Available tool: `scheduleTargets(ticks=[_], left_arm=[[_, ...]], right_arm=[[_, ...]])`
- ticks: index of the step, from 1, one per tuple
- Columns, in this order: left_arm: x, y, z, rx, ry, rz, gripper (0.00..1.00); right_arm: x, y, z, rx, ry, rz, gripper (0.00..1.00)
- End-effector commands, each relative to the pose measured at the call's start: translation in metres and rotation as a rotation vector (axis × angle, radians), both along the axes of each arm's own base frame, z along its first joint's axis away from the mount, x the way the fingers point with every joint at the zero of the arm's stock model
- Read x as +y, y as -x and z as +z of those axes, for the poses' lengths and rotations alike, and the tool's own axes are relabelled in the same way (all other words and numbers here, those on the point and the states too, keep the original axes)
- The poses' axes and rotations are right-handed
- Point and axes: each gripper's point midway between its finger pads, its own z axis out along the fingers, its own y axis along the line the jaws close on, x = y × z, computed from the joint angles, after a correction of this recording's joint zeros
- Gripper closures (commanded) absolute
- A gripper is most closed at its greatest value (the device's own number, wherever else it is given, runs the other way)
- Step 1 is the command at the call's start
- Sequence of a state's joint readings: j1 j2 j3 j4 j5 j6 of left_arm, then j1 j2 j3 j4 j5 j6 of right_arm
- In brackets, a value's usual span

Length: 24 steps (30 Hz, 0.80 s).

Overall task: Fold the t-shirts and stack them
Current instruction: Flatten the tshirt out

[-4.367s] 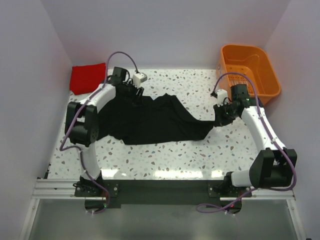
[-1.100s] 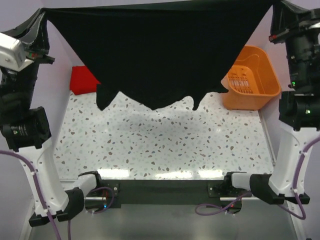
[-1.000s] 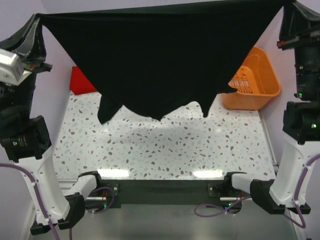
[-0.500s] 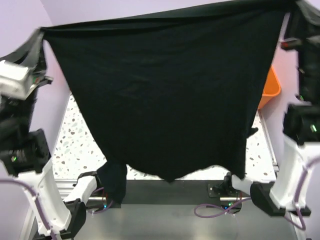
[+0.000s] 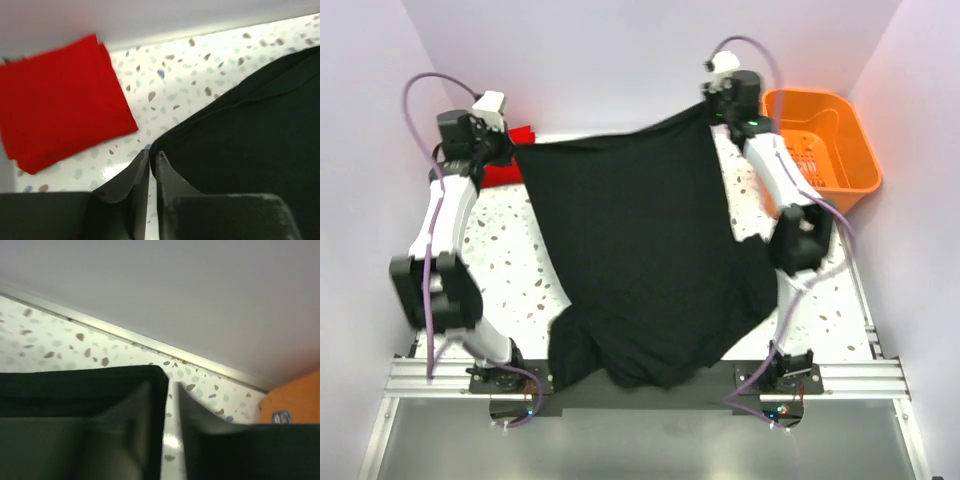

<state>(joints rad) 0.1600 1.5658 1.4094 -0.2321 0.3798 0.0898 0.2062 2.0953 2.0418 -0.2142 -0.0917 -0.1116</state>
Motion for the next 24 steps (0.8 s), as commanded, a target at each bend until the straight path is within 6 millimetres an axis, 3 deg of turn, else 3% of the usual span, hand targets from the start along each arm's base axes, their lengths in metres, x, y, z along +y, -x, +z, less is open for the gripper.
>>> scheduleTargets(ticks=[1,2,3,4,5,6,7,8,9,10,11,12,14,16,20,22,23,24], left_arm=[[0.026,-0.039,-0.016,0.056,-0.047,0.103,0.81],[0.034,-0.054,-0.054,0.153,-0.053,0.121,0.73],[0.04,-0.061,-0.044,0.167,-0.058,0.148,0.65],[0.047,-0.065,-0.046,0.185,-0.047,0.174,0.6],[0.058,-0.067,-0.05,0.196,-0.04,0.199,0.56],[0.063,-0.069,-0.044,0.177,-0.042,0.212,0.49],[0.065,-0.068,-0.041,0.165,-0.06,0.214,0.46],[0.063,-0.065,-0.033,0.146,-0.071,0.197,0.45],[0.059,-0.061,-0.036,0.153,-0.075,0.169,0.43],[0.05,-0.058,-0.035,0.149,-0.079,0.108,0.41],[0.043,-0.053,-0.032,0.148,-0.077,0.067,0.4],[0.035,-0.045,-0.042,0.183,-0.076,0.025,0.39],[0.014,-0.034,-0.057,0.221,-0.112,-0.094,0.38],[-0.003,-0.019,-0.075,0.274,-0.162,-0.19,0.36],[-0.05,0.012,-0.115,0.37,-0.242,-0.388,0.35],[-0.056,0.015,-0.127,0.392,-0.314,-0.418,0.35],[-0.072,0.018,-0.137,0.406,-0.339,-0.459,0.35],[-0.075,0.018,-0.141,0.412,-0.361,-0.471,0.35]], right_arm=[[0.016,-0.042,0.058,-0.23,0.152,-0.07,0.44],[0.016,-0.055,0.048,-0.231,0.185,-0.093,0.33],[0.01,-0.068,0.06,-0.289,0.219,-0.154,0.25],[0.01,-0.07,0.06,-0.29,0.232,-0.165,0.14],[0.007,-0.068,0.069,-0.305,0.235,-0.17,0.12],[0.008,-0.069,0.041,-0.245,0.273,-0.152,0.1],[0.003,-0.049,0.087,-0.314,0.246,-0.158,0.07],[0.003,-0.041,0.085,-0.302,0.248,-0.139,0.04],[0.009,-0.029,0.043,-0.211,0.283,-0.072,0.02],[0.006,-0.006,0.07,-0.227,0.274,-0.056,0.01],[0.004,0.007,0.065,-0.187,0.263,-0.044,0.01],[0.005,0.02,0.044,-0.115,0.272,-0.011,0.01],[-0.002,0.057,0.034,0.011,0.295,0.025,0.01],[-0.005,0.096,0.001,0.184,0.332,0.101,0.01],[-0.019,0.171,-0.033,0.411,0.393,0.2,0.01],[-0.026,0.203,-0.051,0.518,0.41,0.234,0.02],[-0.028,0.22,-0.059,0.559,0.415,0.256,0.01],[-0.031,0.23,-0.066,0.596,0.424,0.263,0.01]])
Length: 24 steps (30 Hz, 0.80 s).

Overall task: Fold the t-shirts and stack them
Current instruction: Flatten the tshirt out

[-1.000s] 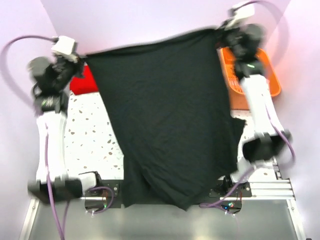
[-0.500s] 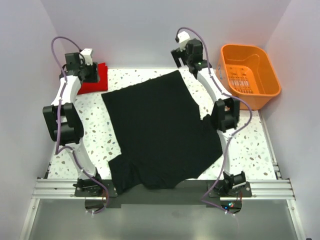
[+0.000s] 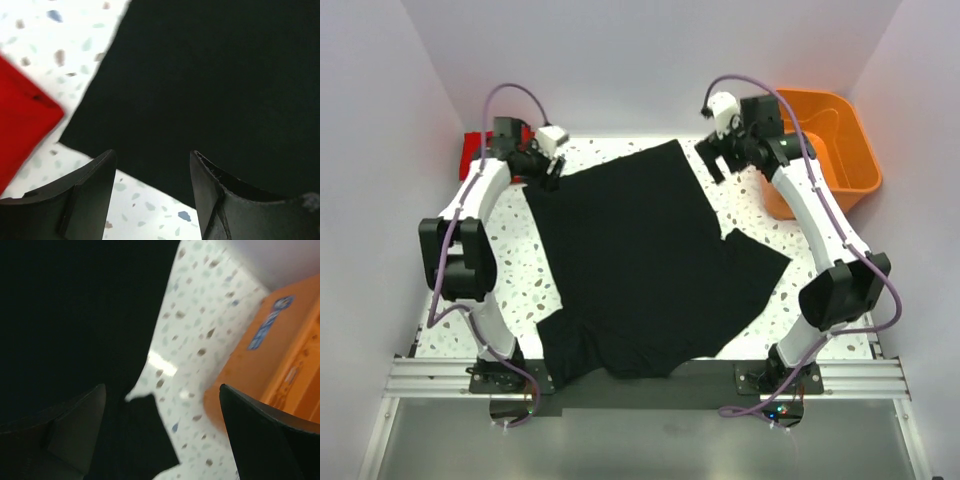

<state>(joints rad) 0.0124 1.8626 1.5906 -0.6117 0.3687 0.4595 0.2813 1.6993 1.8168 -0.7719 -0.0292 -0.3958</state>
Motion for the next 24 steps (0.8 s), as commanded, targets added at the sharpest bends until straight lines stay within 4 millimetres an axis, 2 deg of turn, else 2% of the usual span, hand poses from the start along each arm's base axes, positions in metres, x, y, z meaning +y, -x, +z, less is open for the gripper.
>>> scheduleTargets(ticks=[1,3,4,6,9,13,18,22,23,24], left_arm=[[-0.023,0.012,-0.026,0.041,-0.129,-0.156,0.35],[-0.021,0.009,-0.034,0.051,-0.178,-0.171,0.36],[-0.017,0.009,-0.045,0.081,-0.21,-0.164,0.37],[-0.013,0.005,-0.053,0.093,-0.236,-0.166,0.37],[-0.006,0.004,-0.068,0.12,-0.282,-0.175,0.36],[0.007,0.006,-0.09,0.171,-0.364,-0.179,0.35],[0.021,0.01,-0.115,0.202,-0.432,-0.168,0.35],[0.028,0.024,-0.137,0.26,-0.453,-0.18,0.37],[0.033,0.043,-0.145,0.304,-0.461,-0.186,0.38],[0.033,0.043,-0.146,0.305,-0.461,-0.186,0.39]], right_arm=[[-0.015,0.081,-0.073,0.377,0.097,0.067,0.02],[-0.025,0.105,-0.093,0.482,0.142,0.063,0.04],[-0.029,0.112,-0.099,0.506,0.161,0.069,0.05],[-0.041,0.123,-0.12,0.56,0.231,0.067,0.06],[-0.05,0.128,-0.142,0.599,0.288,0.077,0.08],[-0.06,0.129,-0.171,0.69,0.368,0.081,0.12],[-0.072,0.125,-0.198,0.749,0.455,0.093,0.16],[-0.084,0.12,-0.226,0.8,0.527,0.089,0.21],[-0.09,0.11,-0.243,0.812,0.559,0.082,0.22],[-0.09,0.109,-0.243,0.812,0.561,0.085,0.22]])
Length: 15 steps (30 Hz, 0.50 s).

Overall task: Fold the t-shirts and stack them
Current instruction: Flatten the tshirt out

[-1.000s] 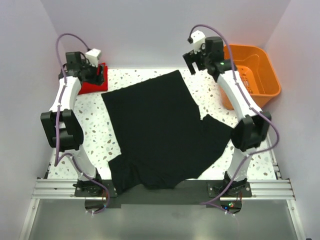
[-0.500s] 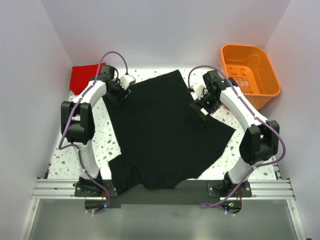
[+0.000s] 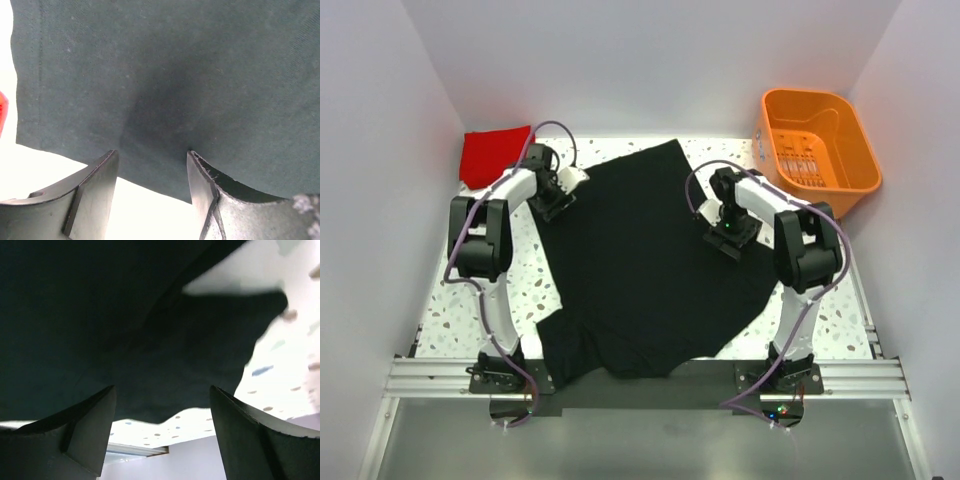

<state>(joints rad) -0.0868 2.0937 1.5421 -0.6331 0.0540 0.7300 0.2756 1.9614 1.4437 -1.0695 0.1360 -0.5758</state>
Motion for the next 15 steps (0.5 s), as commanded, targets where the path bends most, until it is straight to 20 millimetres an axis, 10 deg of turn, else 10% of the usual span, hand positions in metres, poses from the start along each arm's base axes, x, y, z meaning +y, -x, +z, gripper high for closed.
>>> scheduleTargets(ticks=[1,8,15], left_arm=[[0.016,0.039,-0.029,0.111,-0.051,-0.01,0.39],[0.026,0.115,-0.017,0.189,-0.039,0.045,0.4],[0.019,0.201,0.007,0.285,0.024,0.106,0.41]], right_arm=[[-0.018,-0.021,-0.02,-0.01,0.088,0.029,0.22],[-0.034,-0.076,-0.047,-0.053,0.173,0.046,0.26],[-0.001,-0.199,-0.049,-0.303,0.192,0.044,0.27]])
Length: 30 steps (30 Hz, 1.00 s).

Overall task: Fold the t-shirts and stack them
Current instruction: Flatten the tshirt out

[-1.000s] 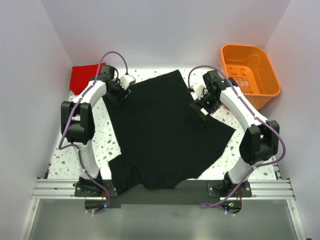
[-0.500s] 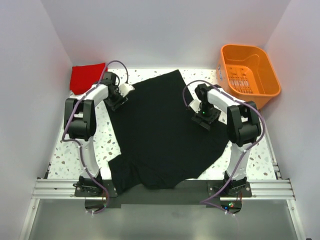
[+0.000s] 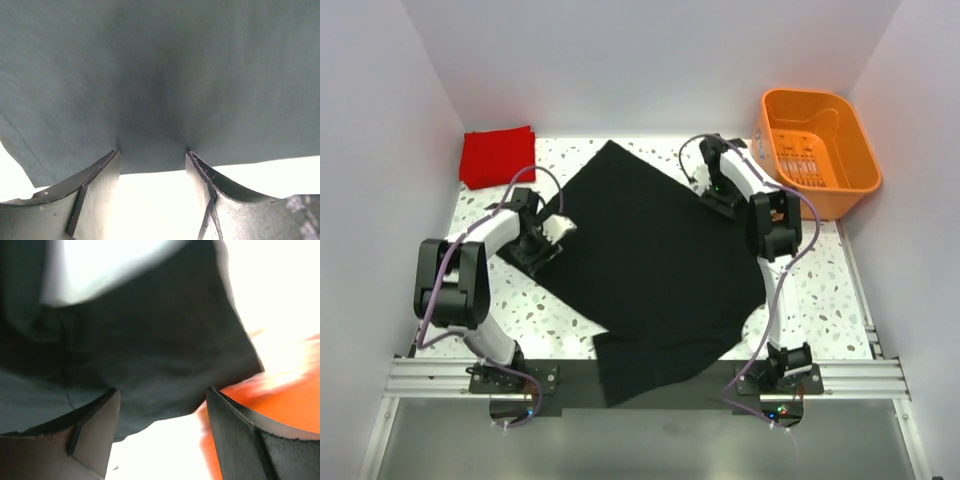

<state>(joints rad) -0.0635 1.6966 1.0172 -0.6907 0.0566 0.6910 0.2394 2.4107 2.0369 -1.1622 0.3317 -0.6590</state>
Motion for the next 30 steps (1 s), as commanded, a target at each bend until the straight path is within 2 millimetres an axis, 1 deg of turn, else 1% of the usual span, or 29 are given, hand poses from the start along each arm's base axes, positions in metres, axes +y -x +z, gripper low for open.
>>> scheduleTargets(ticks=[1,3,4,5,6,7,8,9,10,11,12,13,14,15,16,17,18,19,20,21,22,23,24,25,26,27,28,29,30], left_arm=[[-0.001,0.057,0.017,0.131,0.03,0.035,0.41],[-0.012,0.07,0.035,0.147,0.096,0.002,0.4],[-0.015,0.067,0.042,0.129,0.109,-0.01,0.4],[-0.02,0.061,0.052,0.09,0.138,-0.022,0.39],[-0.023,0.044,0.066,0.028,0.151,-0.034,0.39],[-0.026,0.032,0.074,-0.015,0.168,-0.041,0.39],[-0.03,0.019,0.077,-0.039,0.184,-0.039,0.38],[-0.032,-0.007,0.092,-0.113,0.193,-0.04,0.38],[-0.033,-0.02,0.095,-0.13,0.197,-0.041,0.38],[-0.034,-0.032,0.084,-0.103,0.194,-0.033,0.38],[-0.035,-0.058,0.094,-0.158,0.195,-0.033,0.38],[-0.034,-0.07,0.091,-0.159,0.19,-0.033,0.38],[-0.033,-0.079,0.071,-0.114,0.178,-0.026,0.4],[-0.034,-0.098,0.077,-0.15,0.177,-0.03,0.4],[-0.033,-0.106,0.071,-0.147,0.169,-0.037,0.4],[-0.029,-0.11,0.052,-0.108,0.144,-0.032,0.41],[-0.027,-0.119,0.051,-0.12,0.134,-0.03,0.41],[-0.024,-0.121,0.045,-0.112,0.122,-0.027,0.42],[-0.02,-0.12,0.034,-0.088,0.099,-0.021,0.42],[-0.019,-0.12,0.03,-0.087,0.09,-0.022,0.42],[-0.017,-0.117,0.027,-0.082,0.083,-0.025,0.42],[-0.013,-0.11,0.018,-0.063,0.063,-0.024,0.42],[-0.012,-0.106,0.014,-0.056,0.054,-0.023,0.42],[-0.008,-0.101,0.013,-0.052,0.041,-0.022,0.42],[-0.004,-0.088,0.003,-0.017,0.018,-0.018,0.43],[-0.002,-0.081,0.001,-0.003,0.009,-0.016,0.44],[0.0,-0.075,0.004,-0.007,-0.001,-0.016,0.44],[0.003,-0.057,-0.005,0.034,-0.014,-0.018,0.45],[0.005,-0.048,-0.006,0.046,-0.021,-0.019,0.45]], right_arm=[[0.033,-0.107,-0.004,-0.337,-0.011,0.032,0.27],[0.051,-0.143,0.01,-0.473,0.006,0.071,0.25],[0.068,-0.15,0.017,-0.519,0.006,0.104,0.23],[0.079,-0.166,0.031,-0.614,-0.009,0.116,0.23],[0.084,-0.167,0.03,-0.623,0.004,0.144,0.22],[0.094,-0.169,0.058,-0.688,-0.01,0.157,0.21],[0.099,-0.175,0.073,-0.749,-0.027,0.156,0.21],[0.1,-0.17,0.074,-0.749,-0.036,0.152,0.2],[0.104,-0.168,0.106,-0.797,-0.079,0.149,0.19],[0.103,-0.163,0.116,-0.803,-0.094,0.14,0.18],[0.101,-0.155,0.119,-0.791,-0.103,0.135,0.17],[0.101,-0.148,0.144,-0.821,-0.131,0.133,0.16],[0.1,-0.139,0.151,-0.805,-0.139,0.131,0.15],[0.098,-0.13,0.151,-0.784,-0.152,0.118,0.15],[0.098,-0.123,0.155,-0.768,-0.162,0.114,0.13],[0.096,-0.106,0.161,-0.721,-0.173,0.12,0.12],[0.097,-0.096,0.158,-0.681,-0.192,0.113,0.09],[0.097,-0.084,0.155,-0.633,-0.203,0.115,0.09],[0.097,-0.062,0.149,-0.544,-0.234,0.107,0.09],[0.097,-0.048,0.144,-0.49,-0.247,0.101,0.09],[0.094,-0.027,0.136,-0.406,-0.251,0.094,0.09],[0.099,-0.009,0.128,-0.343,-0.297,0.088,0.1],[0.099,0.003,0.123,-0.298,-0.313,0.084,0.11],[0.099,0.022,0.117,-0.222,-0.325,0.074,0.15],[0.101,0.036,0.113,-0.173,-0.346,0.063,0.18],[0.106,0.057,0.105,-0.095,-0.388,0.049,0.22],[0.107,0.076,0.101,-0.023,-0.406,0.04,0.23],[0.108,0.089,0.098,0.015,-0.42,0.03,0.25],[0.105,0.108,0.092,0.065,-0.426,0.023,0.27]])
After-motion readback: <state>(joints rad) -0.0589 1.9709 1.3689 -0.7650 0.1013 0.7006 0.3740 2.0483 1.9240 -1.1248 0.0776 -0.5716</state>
